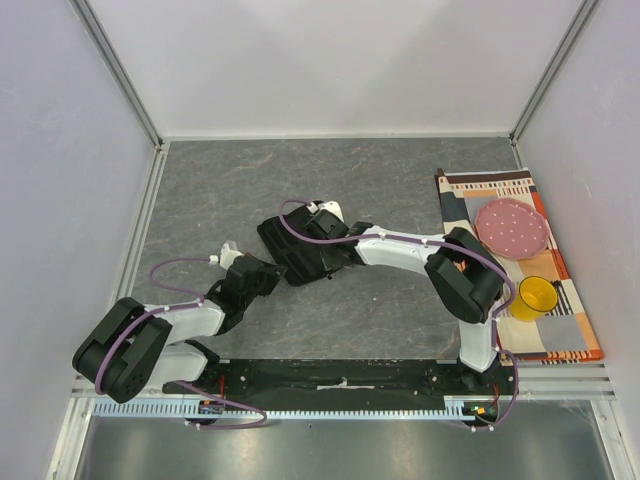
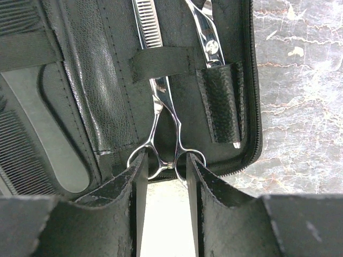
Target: Sort the hair-cutting tools
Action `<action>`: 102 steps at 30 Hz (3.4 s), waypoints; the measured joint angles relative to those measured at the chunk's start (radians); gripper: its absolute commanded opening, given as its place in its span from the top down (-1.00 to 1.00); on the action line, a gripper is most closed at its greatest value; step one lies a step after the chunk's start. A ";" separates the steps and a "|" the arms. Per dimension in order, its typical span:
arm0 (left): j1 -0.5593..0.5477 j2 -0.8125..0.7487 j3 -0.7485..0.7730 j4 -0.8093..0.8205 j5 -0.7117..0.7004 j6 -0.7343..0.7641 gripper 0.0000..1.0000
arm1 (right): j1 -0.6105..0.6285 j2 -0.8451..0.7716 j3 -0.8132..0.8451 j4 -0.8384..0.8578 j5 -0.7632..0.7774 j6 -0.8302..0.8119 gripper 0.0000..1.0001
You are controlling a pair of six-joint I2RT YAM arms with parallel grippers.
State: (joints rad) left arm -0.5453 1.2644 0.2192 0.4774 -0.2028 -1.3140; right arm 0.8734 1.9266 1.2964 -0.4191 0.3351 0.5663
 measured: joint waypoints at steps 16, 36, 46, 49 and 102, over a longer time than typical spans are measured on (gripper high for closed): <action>0.001 -0.011 0.000 -0.003 0.022 0.054 0.95 | -0.018 0.055 0.054 0.007 0.001 -0.074 0.31; 0.001 -0.014 0.000 -0.006 0.034 0.085 0.95 | -0.056 0.150 0.190 -0.026 -0.045 -0.128 0.35; 0.003 -0.055 0.000 -0.050 0.053 0.102 0.95 | -0.058 0.216 0.289 -0.024 -0.046 -0.145 0.14; 0.003 -0.073 0.000 -0.073 0.064 0.111 0.95 | -0.058 0.214 0.286 -0.022 -0.050 -0.151 0.01; -0.005 -0.312 0.211 -0.570 0.390 0.566 -0.04 | -0.164 -0.467 -0.544 0.071 0.123 -0.002 -0.36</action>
State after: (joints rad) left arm -0.5503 0.9527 0.4297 -0.0929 0.1871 -0.7483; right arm 0.7094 1.4597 0.7528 -0.3477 0.4580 0.5644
